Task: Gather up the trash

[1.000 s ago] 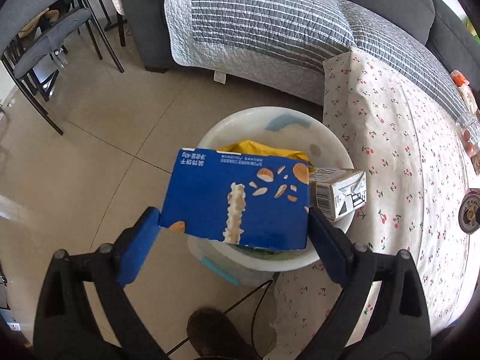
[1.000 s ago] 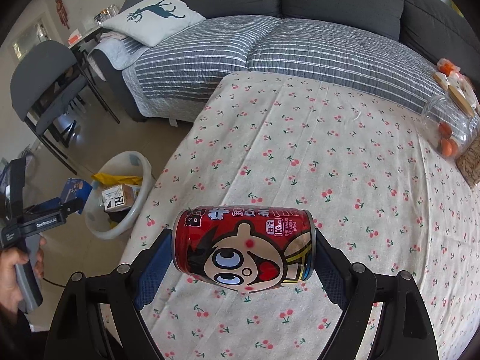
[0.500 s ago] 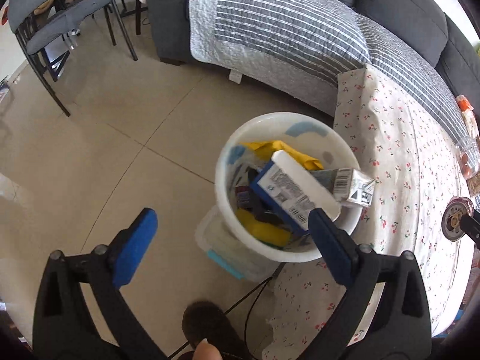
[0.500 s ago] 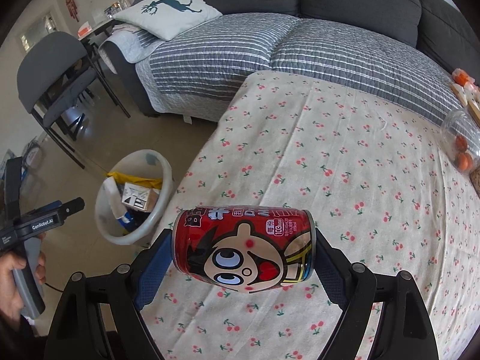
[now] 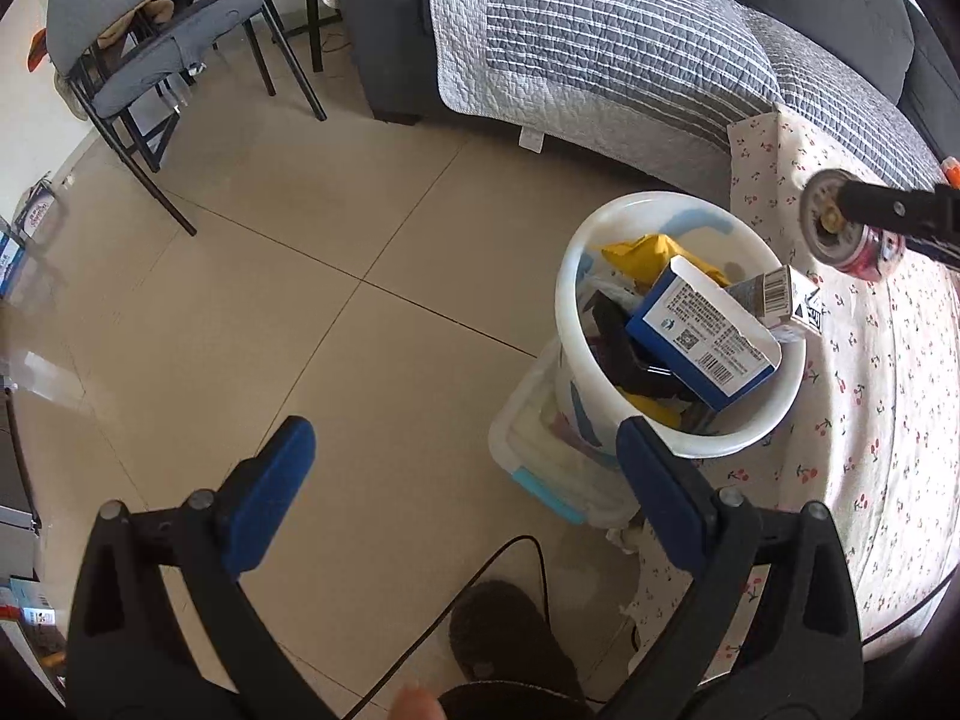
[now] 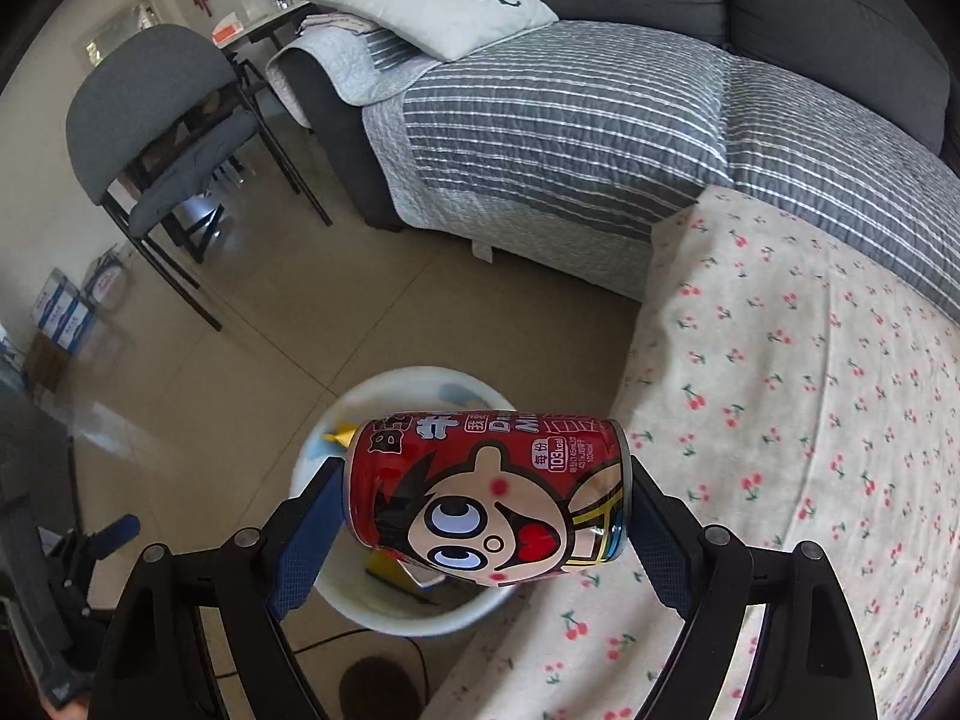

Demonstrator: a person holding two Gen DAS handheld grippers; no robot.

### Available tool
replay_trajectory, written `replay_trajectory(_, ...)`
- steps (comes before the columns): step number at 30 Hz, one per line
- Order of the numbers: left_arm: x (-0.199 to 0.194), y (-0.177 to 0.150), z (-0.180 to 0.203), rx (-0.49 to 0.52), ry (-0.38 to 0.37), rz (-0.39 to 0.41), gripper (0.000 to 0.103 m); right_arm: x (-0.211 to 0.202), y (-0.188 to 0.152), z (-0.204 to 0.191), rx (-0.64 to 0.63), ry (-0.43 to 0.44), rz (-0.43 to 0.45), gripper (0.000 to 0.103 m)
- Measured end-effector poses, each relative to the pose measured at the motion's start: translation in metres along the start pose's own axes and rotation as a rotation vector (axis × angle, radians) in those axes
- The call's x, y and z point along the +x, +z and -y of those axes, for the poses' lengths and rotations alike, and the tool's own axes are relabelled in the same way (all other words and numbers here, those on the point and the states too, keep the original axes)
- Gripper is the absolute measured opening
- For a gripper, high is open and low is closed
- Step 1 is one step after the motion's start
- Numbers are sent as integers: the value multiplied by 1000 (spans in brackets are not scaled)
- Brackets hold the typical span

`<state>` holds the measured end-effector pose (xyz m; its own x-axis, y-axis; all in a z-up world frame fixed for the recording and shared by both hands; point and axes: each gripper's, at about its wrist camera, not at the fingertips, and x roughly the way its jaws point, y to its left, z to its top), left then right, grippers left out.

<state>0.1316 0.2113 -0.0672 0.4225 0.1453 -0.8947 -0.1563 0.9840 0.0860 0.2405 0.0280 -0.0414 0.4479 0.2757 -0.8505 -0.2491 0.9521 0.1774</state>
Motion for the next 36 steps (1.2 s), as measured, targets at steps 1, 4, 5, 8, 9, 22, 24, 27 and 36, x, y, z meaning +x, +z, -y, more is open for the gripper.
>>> replay_trajectory(1, 0, 0, 0, 6, 5, 4, 100, 8, 4, -6, -3, 0, -7, 88)
replay_trajectory(4, -1, 0, -1, 15, 6, 6, 100, 26, 8, -16, -1, 8, -26, 88)
replay_trajectory(5, 0, 0, -1, 17, 3, 6, 100, 30, 9, -18, 0, 11, -31, 88)
replay_trajectory(8, 0, 0, 0, 25, 3, 4, 100, 42, 10, -23, 8, 35, -55, 90)
replay_trajectory(9, 0, 0, 0, 27, 5, 4, 100, 43, 10, -23, 14, 45, -60, 90)
replay_trajectory(22, -9, -3, 13, 27, -32, 6, 100, -9, 5, 5, 49, 56, -5, 94)
replay_trajectory(24, -12, -3, 16, 23, -35, 7, 100, -25, -3, 11, 41, 54, 9, 94)
replay_trajectory(27, -21, -4, 23, 5, -51, 22, 100, -53, -22, 25, 26, 23, 27, 94)
replay_trajectory(36, -70, -30, 71, 41, -89, 122, 102, -140, -112, 85, 36, -118, 86, 95)
